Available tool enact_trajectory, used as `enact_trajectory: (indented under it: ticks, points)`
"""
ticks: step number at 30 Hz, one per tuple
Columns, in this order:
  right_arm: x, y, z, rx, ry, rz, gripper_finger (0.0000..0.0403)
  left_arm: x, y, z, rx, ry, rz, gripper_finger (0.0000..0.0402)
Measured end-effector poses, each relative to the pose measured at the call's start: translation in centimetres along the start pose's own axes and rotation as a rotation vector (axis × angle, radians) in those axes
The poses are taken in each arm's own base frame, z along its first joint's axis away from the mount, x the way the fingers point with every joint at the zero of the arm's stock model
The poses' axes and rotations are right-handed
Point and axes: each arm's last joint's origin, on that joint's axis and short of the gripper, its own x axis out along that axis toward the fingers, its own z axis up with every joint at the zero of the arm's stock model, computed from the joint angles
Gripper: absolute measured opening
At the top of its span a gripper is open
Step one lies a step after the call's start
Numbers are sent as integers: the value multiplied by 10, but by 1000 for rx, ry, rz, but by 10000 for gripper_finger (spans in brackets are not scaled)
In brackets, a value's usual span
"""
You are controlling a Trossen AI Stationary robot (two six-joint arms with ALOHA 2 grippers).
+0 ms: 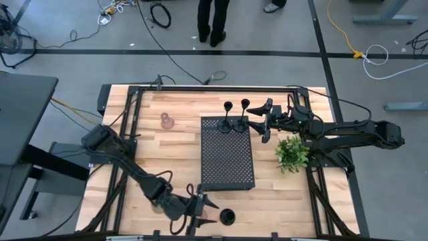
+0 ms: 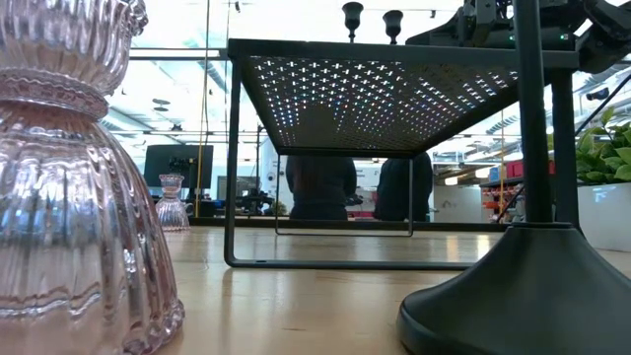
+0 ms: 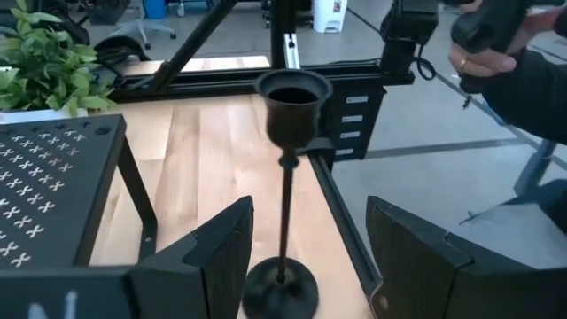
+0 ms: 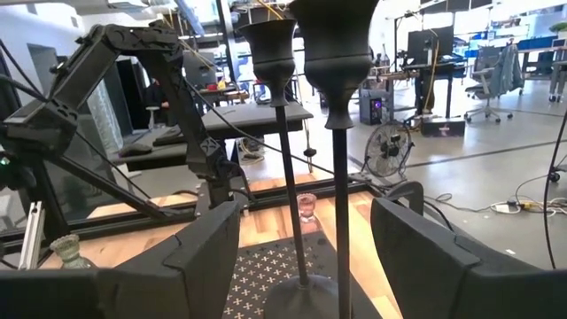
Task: Pick & Place candle stick holders
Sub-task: Align the black candle holder with the other black candle holder on the shelf
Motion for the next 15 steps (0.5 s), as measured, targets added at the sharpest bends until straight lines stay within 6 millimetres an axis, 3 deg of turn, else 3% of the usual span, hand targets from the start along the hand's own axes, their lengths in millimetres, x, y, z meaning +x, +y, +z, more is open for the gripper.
enact_trajectory:
  ticks: [15]
  points:
    - [0, 0, -1, -6, 10, 1, 256, 37, 17, -22, -82, -60, -43, 222]
